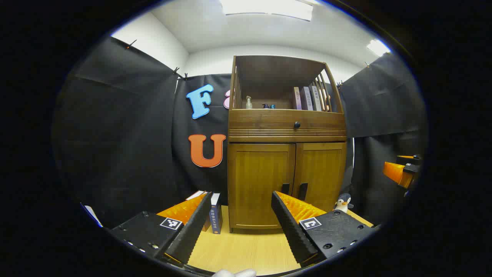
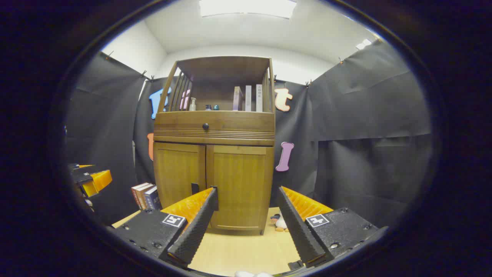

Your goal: Open the right door of the double-door shoe cabinet with the right hand, and open the left door with the left hand.

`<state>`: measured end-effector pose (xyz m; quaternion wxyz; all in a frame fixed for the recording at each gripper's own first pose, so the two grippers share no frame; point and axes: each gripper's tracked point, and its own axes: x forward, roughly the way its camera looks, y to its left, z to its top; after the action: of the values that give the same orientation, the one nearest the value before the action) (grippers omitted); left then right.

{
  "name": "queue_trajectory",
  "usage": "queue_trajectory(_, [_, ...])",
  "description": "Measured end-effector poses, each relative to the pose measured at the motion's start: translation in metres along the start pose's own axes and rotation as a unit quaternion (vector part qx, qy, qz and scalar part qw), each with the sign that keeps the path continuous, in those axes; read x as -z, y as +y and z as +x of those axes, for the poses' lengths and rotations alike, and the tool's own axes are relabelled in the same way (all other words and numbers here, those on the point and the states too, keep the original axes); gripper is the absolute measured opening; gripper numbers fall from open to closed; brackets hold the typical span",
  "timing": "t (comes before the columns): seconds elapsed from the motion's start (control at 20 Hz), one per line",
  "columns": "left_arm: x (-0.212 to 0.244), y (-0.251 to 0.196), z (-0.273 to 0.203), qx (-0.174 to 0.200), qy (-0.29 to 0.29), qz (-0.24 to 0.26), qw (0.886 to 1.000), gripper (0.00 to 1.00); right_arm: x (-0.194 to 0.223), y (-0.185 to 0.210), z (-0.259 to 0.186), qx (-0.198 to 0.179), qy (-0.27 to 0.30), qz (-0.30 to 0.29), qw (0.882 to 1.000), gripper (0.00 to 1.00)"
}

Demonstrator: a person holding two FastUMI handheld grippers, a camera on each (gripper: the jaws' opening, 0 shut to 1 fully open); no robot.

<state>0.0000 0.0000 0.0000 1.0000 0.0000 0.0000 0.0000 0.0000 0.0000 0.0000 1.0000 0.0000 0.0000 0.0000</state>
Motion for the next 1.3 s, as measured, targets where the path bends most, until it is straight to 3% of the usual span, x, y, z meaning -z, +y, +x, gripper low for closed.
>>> queue_trajectory(0.3, [-0.001, -0.004, -0.003, 0.029, 0.008, 0.005, 1.000, 0.95, 0.016, -0.001, 0.001, 0.004, 0.017, 0.001, 1.000, 0.99])
queue_trajectory(0.8, [0.002, -0.009, -0.002, 0.041, 0.012, 0.022, 0.999, 0.95, 0.028, -0.007, 0.011, 0.013, 0.032, 0.011, 0.999, 0.99])
queue_trajectory(1.1, [0.000, -0.013, -0.004, 0.049, 0.013, 0.014, 0.999, 0.95, 0.064, -0.001, 0.058, 0.007, 0.054, 0.000, 0.999, 0.99])
queue_trajectory(1.3, [0.003, -0.009, -0.003, 0.029, 0.023, 0.020, 0.999, 0.95, 0.092, 0.007, 0.091, -0.008, 0.072, -0.010, 0.997, 0.99])
